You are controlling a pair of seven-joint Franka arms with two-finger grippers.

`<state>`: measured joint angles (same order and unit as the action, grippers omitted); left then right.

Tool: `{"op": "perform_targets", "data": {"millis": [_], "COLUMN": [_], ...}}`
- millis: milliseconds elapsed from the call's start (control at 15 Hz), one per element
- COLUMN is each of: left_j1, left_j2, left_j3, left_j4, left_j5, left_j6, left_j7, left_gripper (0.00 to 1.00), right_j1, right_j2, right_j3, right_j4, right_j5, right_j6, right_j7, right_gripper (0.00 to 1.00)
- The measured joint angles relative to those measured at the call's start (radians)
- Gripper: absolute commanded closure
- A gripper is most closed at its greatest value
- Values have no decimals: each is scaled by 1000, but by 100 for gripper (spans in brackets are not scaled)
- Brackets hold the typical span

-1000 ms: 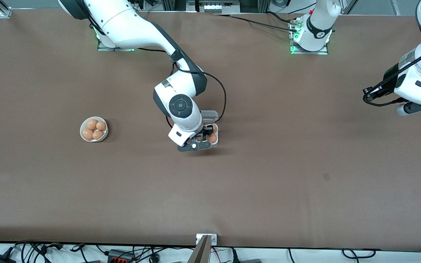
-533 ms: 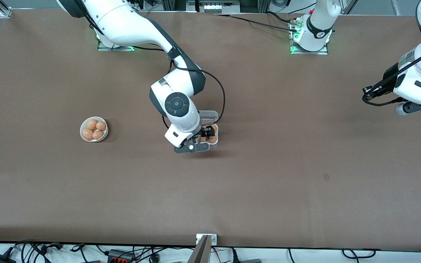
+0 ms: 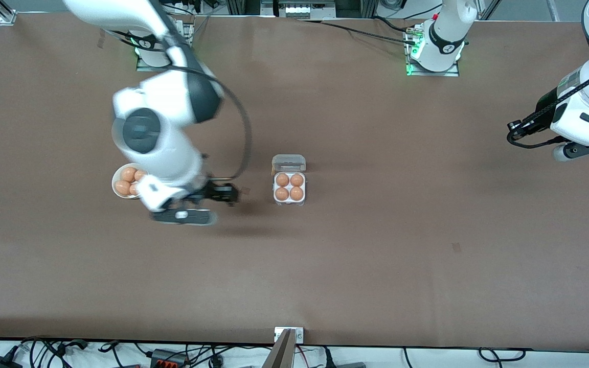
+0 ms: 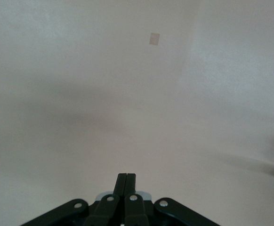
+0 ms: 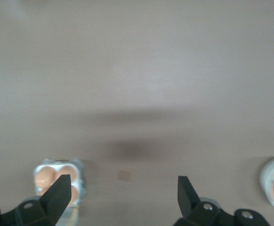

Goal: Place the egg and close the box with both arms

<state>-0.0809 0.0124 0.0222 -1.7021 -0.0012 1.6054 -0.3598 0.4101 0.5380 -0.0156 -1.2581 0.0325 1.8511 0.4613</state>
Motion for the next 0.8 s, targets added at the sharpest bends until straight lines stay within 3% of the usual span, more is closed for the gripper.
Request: {"op": "perform_targets", "data": {"millis": [333,800], "left_j1": [-12,-29], "left_j2": [0,57], "left_j3": [-43,-171], "left_j4": [14,78], "left_j5": [-49,-136], "left_j6": [-26,-27], "left_j7": [0,-9], "left_gripper": [99,100], "right_j1": [-145,-254], "right_j2": [-78,-113], "right_j3": [-2,-30], "right_j4": [-1,-2], "right_j5": [0,-2], "right_j6": [-74,-97], "right_j7": [-163,-229], "right_gripper": [0,0]}}
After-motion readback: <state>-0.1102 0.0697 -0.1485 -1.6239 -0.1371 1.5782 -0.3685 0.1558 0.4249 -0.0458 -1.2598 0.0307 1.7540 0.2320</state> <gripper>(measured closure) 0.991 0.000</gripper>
